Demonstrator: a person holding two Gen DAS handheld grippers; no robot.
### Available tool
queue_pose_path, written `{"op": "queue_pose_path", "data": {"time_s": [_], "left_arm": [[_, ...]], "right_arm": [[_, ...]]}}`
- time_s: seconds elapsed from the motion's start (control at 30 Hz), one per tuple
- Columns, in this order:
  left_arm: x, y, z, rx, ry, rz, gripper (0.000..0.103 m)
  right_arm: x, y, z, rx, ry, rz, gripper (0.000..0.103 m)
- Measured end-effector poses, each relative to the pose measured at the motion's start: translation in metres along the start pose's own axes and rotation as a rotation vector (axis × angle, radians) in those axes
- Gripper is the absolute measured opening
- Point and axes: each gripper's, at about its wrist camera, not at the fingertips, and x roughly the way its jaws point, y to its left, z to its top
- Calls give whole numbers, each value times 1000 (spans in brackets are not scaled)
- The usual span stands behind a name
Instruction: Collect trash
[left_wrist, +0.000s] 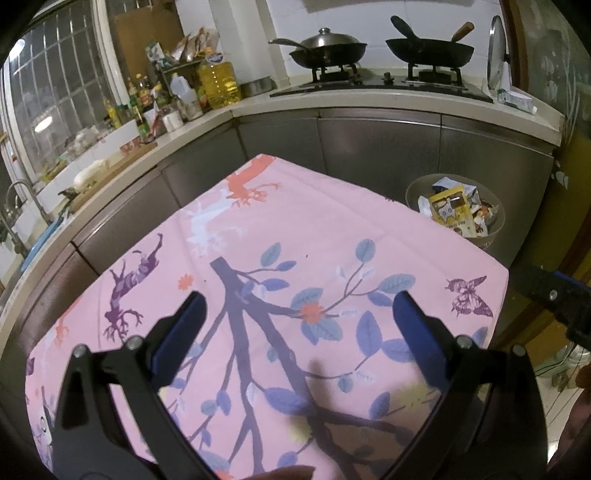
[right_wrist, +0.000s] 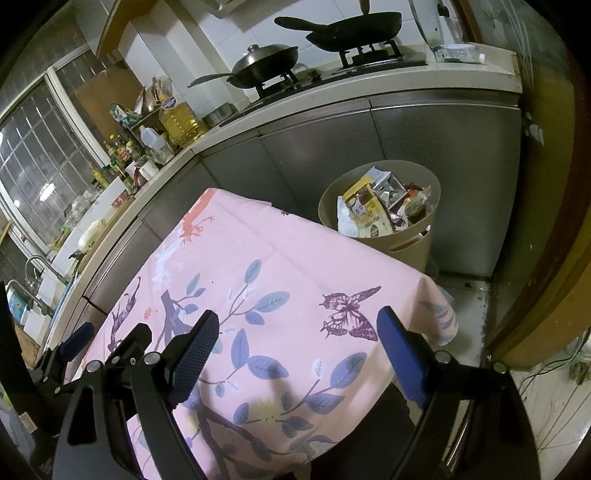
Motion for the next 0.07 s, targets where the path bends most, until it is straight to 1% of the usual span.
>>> {"op": "queue_pose_path", "data": {"time_s": [0.07], "left_arm": [[1, 1, -1, -9, 6, -4, 97]], "right_arm": [[1, 0, -1, -1, 0, 0, 85]]}}
